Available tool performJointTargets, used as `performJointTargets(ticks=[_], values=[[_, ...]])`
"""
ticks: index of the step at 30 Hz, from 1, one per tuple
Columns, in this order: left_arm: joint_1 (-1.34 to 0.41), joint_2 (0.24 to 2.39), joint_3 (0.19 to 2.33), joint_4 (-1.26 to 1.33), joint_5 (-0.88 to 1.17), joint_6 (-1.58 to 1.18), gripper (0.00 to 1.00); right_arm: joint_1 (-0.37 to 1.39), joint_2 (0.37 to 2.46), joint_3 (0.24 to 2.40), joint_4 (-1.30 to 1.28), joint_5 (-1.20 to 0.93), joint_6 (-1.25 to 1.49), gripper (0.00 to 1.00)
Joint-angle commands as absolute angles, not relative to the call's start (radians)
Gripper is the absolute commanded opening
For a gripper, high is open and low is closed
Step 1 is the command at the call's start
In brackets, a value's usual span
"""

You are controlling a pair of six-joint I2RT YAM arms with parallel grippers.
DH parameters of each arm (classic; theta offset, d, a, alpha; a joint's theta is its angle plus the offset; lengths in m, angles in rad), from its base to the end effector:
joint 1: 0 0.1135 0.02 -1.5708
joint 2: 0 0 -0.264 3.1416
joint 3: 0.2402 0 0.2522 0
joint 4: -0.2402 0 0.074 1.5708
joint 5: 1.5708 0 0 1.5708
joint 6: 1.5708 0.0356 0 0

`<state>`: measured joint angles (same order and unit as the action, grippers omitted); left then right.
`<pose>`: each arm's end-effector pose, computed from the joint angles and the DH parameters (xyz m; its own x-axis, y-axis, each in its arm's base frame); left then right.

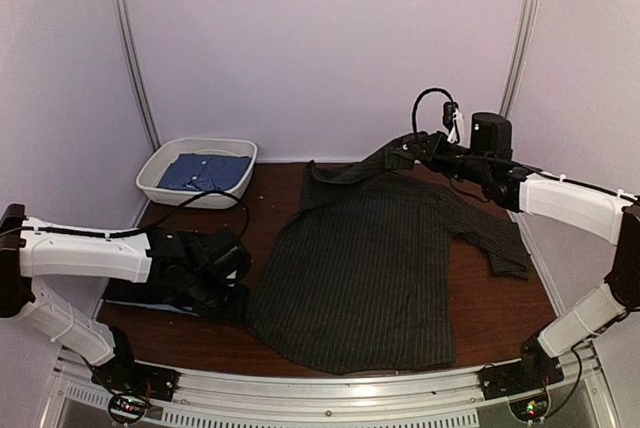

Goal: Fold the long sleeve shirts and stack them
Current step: Fold the flattened shirt at the center of the board.

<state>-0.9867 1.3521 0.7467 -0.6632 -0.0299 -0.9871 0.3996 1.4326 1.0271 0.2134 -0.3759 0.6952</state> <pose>0.1282 -0.1920 0.1765 -0.9818 -0.0272 -0.1878 0.0176 0.9724 -0.2326 0.3059 0.1434 0.3130 -0.5795 0.4020 -0.7089 -0.4202 0.5980 0.6826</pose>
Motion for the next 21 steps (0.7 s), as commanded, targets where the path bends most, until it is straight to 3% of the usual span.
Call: performJointTargets(ticks=[1, 21], values=[[-1.016, 1.329, 0.872, -0.643, 0.041, -0.822, 0.00, 0.385, 1.425, 1.108, 0.174, -0.309, 0.637, 0.00], [-1.110, 1.645, 1.165, -0.537, 0.401, -0.530, 0.00, 0.306, 1.243, 1.098, 0.007, -0.115, 0.529, 0.00]])
